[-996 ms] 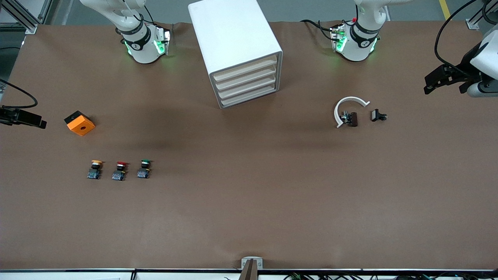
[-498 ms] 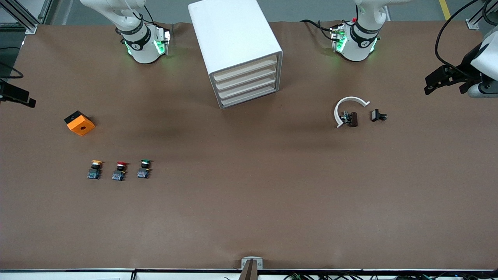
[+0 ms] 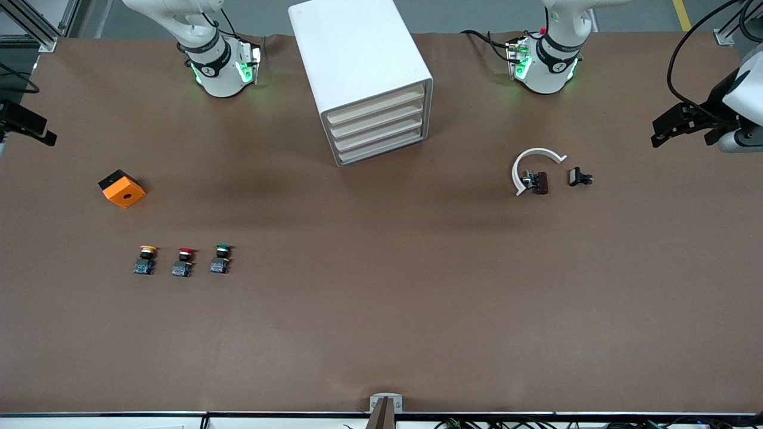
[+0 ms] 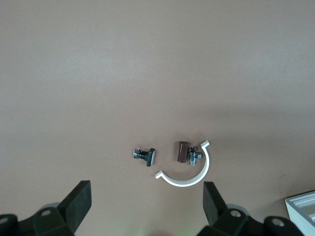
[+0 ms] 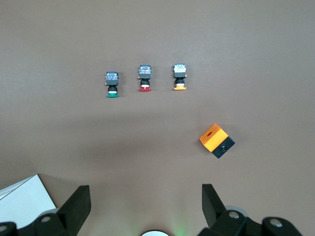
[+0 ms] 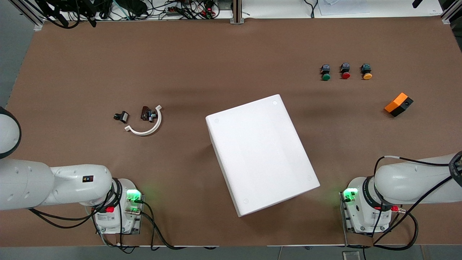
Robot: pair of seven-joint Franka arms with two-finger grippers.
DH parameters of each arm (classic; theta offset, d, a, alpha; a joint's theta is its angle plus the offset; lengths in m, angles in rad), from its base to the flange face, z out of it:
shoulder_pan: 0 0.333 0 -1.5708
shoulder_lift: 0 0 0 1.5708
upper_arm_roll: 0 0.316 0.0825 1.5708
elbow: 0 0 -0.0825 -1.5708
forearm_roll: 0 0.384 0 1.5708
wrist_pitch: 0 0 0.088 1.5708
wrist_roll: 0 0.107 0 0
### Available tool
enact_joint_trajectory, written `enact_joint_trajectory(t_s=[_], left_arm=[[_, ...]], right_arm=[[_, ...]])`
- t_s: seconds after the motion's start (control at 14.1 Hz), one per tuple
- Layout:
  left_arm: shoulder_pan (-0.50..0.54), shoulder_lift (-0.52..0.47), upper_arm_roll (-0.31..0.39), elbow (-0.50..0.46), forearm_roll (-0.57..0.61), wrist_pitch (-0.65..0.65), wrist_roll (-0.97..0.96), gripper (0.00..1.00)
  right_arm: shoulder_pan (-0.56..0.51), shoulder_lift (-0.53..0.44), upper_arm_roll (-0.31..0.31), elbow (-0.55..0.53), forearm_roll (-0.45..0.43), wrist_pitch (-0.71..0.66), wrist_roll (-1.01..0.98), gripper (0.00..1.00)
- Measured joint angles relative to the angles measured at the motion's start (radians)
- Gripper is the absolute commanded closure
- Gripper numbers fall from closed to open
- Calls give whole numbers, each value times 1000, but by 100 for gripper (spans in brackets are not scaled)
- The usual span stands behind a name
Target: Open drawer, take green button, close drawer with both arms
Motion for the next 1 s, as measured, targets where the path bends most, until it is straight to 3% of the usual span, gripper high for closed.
enact_joint_trajectory(t_s=[0.64,1.0], left_arm=[[-10,6,-6,5,0,3,1,0],[-14,9,-19,68,0,-38,1,0]], right_arm=[[0,-53,4,-112,0,65,0,0],[7,-72,6,-134,0,78,0,0]])
